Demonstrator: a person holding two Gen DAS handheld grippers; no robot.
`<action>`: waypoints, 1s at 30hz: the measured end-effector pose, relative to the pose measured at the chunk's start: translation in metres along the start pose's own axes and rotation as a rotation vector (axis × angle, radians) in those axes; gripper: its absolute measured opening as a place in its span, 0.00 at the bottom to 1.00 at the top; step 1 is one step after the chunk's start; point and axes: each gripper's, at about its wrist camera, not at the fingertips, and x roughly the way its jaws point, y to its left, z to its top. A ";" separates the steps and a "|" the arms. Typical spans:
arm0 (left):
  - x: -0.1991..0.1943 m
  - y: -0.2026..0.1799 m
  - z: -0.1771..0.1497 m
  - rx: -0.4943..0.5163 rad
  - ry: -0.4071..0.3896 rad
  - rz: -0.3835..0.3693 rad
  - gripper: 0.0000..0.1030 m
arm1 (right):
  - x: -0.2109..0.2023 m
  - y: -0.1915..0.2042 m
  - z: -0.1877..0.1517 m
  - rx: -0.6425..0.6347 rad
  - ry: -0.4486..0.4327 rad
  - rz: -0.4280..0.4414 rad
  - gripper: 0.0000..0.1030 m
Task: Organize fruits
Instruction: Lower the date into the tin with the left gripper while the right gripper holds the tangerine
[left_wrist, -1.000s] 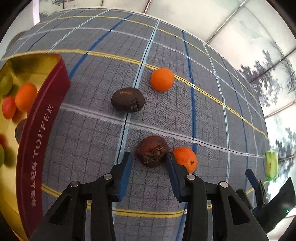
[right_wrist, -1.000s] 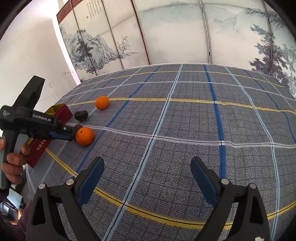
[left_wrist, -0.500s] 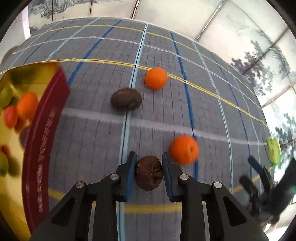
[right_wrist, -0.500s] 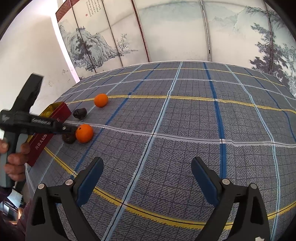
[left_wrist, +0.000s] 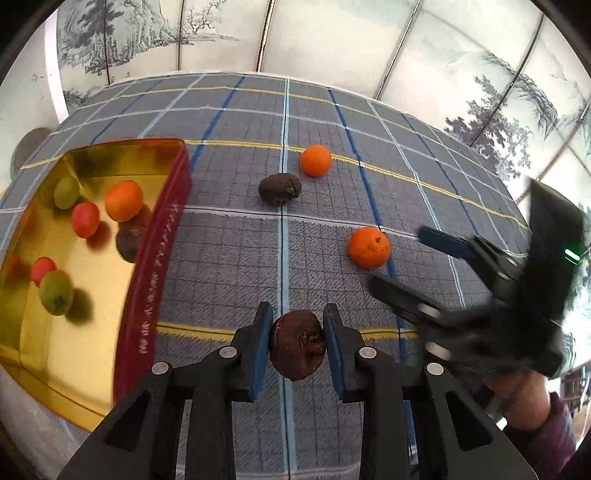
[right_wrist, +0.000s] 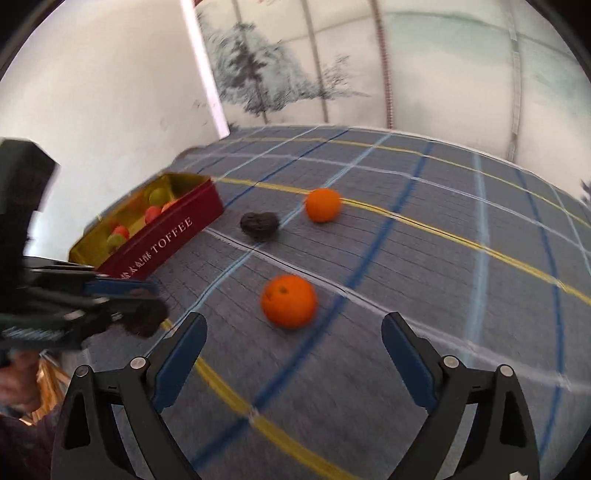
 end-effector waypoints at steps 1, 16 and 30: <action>-0.003 0.002 -0.001 -0.003 -0.002 -0.005 0.28 | 0.007 0.004 0.003 -0.013 0.015 -0.014 0.88; -0.076 0.081 -0.010 -0.134 -0.127 0.060 0.28 | 0.006 -0.051 -0.001 0.209 0.038 -0.154 0.31; -0.074 0.157 -0.030 -0.232 -0.128 0.151 0.28 | 0.011 -0.053 -0.002 0.186 0.073 -0.217 0.33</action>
